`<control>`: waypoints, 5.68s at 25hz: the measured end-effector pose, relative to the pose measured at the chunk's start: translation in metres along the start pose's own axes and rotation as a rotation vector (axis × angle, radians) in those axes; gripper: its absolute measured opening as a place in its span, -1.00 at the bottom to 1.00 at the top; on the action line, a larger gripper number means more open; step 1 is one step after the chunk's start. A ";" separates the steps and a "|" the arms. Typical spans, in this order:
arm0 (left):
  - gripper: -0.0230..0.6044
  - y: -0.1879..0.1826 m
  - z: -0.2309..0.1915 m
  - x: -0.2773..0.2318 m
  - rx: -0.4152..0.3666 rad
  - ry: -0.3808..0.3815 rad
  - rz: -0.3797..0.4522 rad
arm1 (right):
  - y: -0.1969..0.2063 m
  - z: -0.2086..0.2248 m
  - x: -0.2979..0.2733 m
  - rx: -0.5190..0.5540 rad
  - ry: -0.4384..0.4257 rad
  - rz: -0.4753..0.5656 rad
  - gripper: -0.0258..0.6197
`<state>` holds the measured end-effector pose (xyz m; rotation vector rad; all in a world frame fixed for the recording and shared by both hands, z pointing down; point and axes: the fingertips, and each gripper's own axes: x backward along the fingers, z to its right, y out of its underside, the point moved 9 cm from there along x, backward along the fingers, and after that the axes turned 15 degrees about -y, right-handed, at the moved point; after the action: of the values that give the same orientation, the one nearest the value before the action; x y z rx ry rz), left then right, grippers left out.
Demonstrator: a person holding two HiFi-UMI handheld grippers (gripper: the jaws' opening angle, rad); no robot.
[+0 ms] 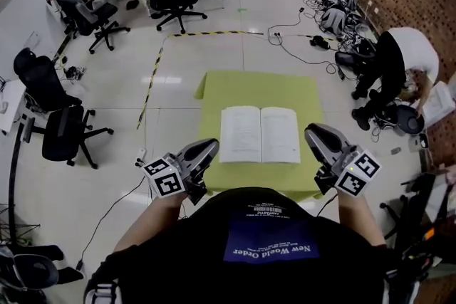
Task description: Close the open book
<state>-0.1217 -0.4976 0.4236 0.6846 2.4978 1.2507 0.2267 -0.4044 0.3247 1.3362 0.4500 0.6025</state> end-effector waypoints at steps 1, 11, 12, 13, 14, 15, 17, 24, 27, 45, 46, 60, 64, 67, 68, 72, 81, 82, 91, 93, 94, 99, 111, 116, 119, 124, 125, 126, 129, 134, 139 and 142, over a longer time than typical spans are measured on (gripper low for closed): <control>-0.90 0.000 0.001 -0.005 0.009 0.001 -0.001 | -0.004 0.002 0.001 0.008 -0.004 -0.006 -0.84; -0.90 0.055 0.007 -0.042 0.153 -0.110 -0.084 | 0.014 0.057 0.015 -0.058 -0.063 -0.058 -0.82; -0.90 0.063 0.001 -0.051 0.180 -0.119 -0.098 | 0.018 0.066 0.011 -0.062 -0.070 -0.063 -0.82; -0.90 0.073 -0.005 -0.060 0.210 -0.130 -0.115 | 0.024 0.076 0.008 -0.067 -0.077 -0.067 -0.81; -0.90 0.086 -0.011 -0.066 0.245 -0.145 -0.135 | 0.032 0.084 0.007 -0.078 -0.081 -0.069 -0.80; -0.90 0.101 -0.016 -0.070 0.286 -0.164 -0.159 | 0.043 0.091 0.006 -0.098 -0.084 -0.070 -0.80; -0.90 0.135 -0.025 -0.071 0.382 -0.209 -0.208 | 0.069 0.099 0.008 -0.154 -0.083 -0.077 -0.75; -0.38 0.235 -0.066 -0.073 0.815 -0.398 -0.273 | 0.131 0.104 0.016 -0.271 -0.078 -0.114 -0.70; -0.08 0.253 -0.086 -0.083 0.982 -0.466 -0.242 | 0.144 0.106 0.019 -0.303 -0.082 -0.113 -0.69; -0.06 0.241 -0.123 -0.104 1.085 -0.453 0.073 | 0.138 0.102 0.028 -0.316 -0.106 -0.078 -0.69; -0.32 0.240 -0.122 -0.104 1.065 -0.455 0.078 | 0.137 0.102 0.029 -0.316 -0.106 -0.077 -0.69; -0.67 0.191 -0.067 -0.133 0.365 -0.444 -0.121 | 0.125 0.098 0.038 -0.299 -0.099 -0.065 -0.69; -0.67 0.187 -0.046 -0.155 0.193 -0.419 -0.218 | 0.121 0.099 0.052 -0.289 -0.077 -0.050 -0.69; -0.67 0.193 -0.027 -0.176 0.062 -0.390 -0.309 | 0.121 0.098 0.065 -0.283 -0.058 -0.042 -0.69; -0.67 0.197 -0.021 -0.184 0.015 -0.380 -0.345 | 0.121 0.098 0.070 -0.282 -0.050 -0.040 -0.69; -0.66 0.217 -0.003 -0.217 -0.175 -0.358 -0.498 | 0.124 0.100 0.092 -0.287 -0.015 -0.029 -0.69; -0.29 0.272 0.023 -0.278 -0.728 -0.220 -0.991 | 0.127 0.106 0.127 -0.292 0.040 -0.031 -0.69; -0.29 0.273 0.024 -0.280 -0.792 -0.204 -1.026 | 0.126 0.106 0.129 -0.291 0.046 -0.028 -0.69; -0.29 0.220 0.046 -0.263 -0.483 -0.012 -0.881 | 0.102 0.098 0.134 -0.251 0.061 -0.024 -0.69; -0.29 0.184 0.054 -0.251 -0.407 0.037 -0.776 | 0.090 0.096 0.127 -0.229 0.055 -0.024 -0.69; -0.29 0.164 0.057 -0.243 -0.361 0.056 -0.719 | 0.082 0.095 0.122 -0.218 0.050 -0.022 -0.69; -0.29 0.047 0.058 -0.186 -0.172 0.060 -0.347 | 0.037 0.088 0.092 -0.152 0.004 0.006 -0.69; -0.91 -0.070 0.069 -0.047 -0.168 -0.005 0.180 | -0.031 0.078 0.052 -0.023 -0.003 -0.018 -0.82; -0.91 -0.066 0.069 -0.029 -0.181 -0.071 0.226 | -0.017 0.091 0.048 -0.093 0.063 -0.038 -0.96; -0.91 -0.067 0.067 -0.029 -0.188 -0.091 0.243 | -0.006 0.096 0.043 -0.140 0.052 -0.038 -0.96; -0.91 -0.059 0.067 -0.031 -0.193 -0.088 0.237 | 0.008 0.093 0.038 -0.144 0.034 -0.080 -0.97; -0.91 -0.058 0.067 -0.032 -0.194 -0.086 0.233 | 0.007 0.093 0.037 -0.135 0.033 -0.088 -0.97; -0.91 -0.057 0.067 -0.033 -0.195 -0.083 0.229 | 0.006 0.092 0.036 -0.125 0.033 -0.095 -0.97; -0.91 -0.055 0.067 -0.034 -0.195 -0.080 0.219 | 0.004 0.090 0.035 -0.103 0.031 -0.108 -0.97; -0.91 -0.052 0.068 -0.038 -0.184 -0.078 0.199 | 0.004 0.087 0.037 -0.090 0.027 -0.124 -0.97; -0.91 -0.049 0.069 -0.040 -0.181 -0.068 0.188 | 0.005 0.086 0.038 -0.084 0.022 -0.125 -0.97; -0.91 -0.047 0.070 -0.041 -0.180 -0.062 0.184 | 0.005 0.086 0.039 -0.076 0.019 -0.128 -0.97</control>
<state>-0.0703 -0.4959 0.3449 0.9087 2.2803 1.4723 0.3092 -0.4439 0.3470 1.2202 0.5188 0.5211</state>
